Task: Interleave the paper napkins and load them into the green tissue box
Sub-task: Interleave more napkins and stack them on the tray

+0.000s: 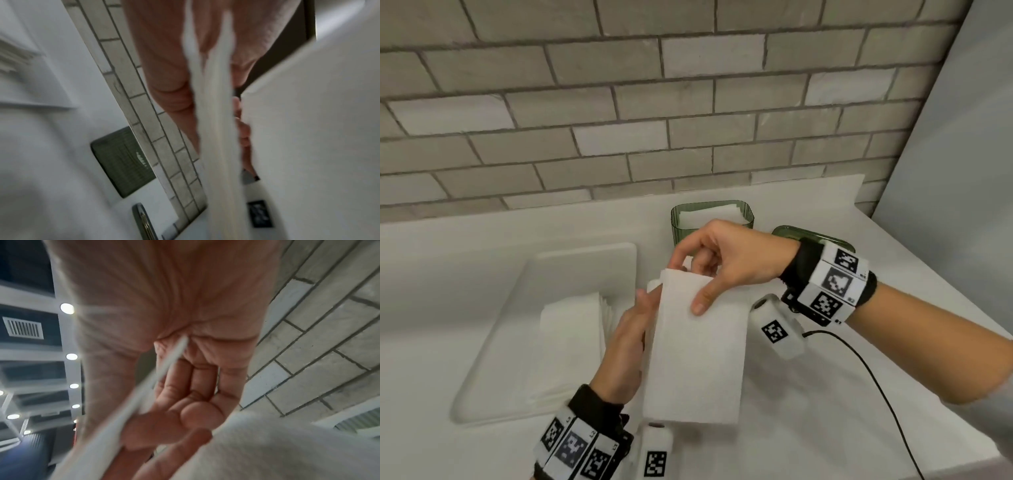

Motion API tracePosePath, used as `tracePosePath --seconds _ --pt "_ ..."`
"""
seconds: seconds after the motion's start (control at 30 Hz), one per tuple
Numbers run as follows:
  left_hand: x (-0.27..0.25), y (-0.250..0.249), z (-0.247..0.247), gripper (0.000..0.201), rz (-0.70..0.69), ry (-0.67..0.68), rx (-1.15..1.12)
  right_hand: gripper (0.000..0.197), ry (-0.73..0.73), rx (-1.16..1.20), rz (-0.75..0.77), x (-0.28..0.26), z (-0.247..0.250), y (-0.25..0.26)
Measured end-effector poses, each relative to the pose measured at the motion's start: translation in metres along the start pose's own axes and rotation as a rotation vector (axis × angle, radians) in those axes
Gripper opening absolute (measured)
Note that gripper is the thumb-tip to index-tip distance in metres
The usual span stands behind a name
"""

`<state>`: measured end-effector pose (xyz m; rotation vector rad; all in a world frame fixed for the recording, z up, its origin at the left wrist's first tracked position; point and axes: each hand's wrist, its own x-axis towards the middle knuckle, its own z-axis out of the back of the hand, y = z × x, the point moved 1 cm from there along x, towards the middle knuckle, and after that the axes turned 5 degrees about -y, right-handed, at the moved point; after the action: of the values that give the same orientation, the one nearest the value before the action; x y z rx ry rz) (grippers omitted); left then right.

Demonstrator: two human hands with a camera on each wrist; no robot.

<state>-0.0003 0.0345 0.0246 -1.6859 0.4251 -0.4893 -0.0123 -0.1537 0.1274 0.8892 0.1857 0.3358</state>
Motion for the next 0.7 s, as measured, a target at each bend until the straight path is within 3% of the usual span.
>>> tracePosePath --seconds 0.07,0.2,0.3,0.37,0.5,0.7 --pt "-0.002 0.001 -0.006 0.064 0.048 0.078 -0.067 0.050 -0.032 -0.019 -0.025 0.005 -0.004 -0.005" --pt "-0.004 0.005 -0.006 0.042 -0.007 0.043 -0.008 0.054 -0.178 -0.074 -0.022 0.008 -0.007 -0.017" --pt "-0.006 0.007 -0.004 0.050 -0.030 0.013 -0.001 0.040 -0.330 -0.099 -0.075 0.005 0.001 -0.032" --pt "-0.008 0.005 -0.005 0.060 -0.081 -0.008 0.010 0.028 -0.332 -0.098 -0.136 0.002 0.005 -0.043" --pt "-0.008 0.003 -0.007 0.084 -0.139 0.000 -0.012 0.024 -0.282 0.068 -0.195 -0.005 0.005 -0.055" --pt "-0.004 -0.001 -0.009 0.079 -0.196 0.020 0.065 0.018 -0.374 0.084 -0.054 -0.009 0.014 -0.044"
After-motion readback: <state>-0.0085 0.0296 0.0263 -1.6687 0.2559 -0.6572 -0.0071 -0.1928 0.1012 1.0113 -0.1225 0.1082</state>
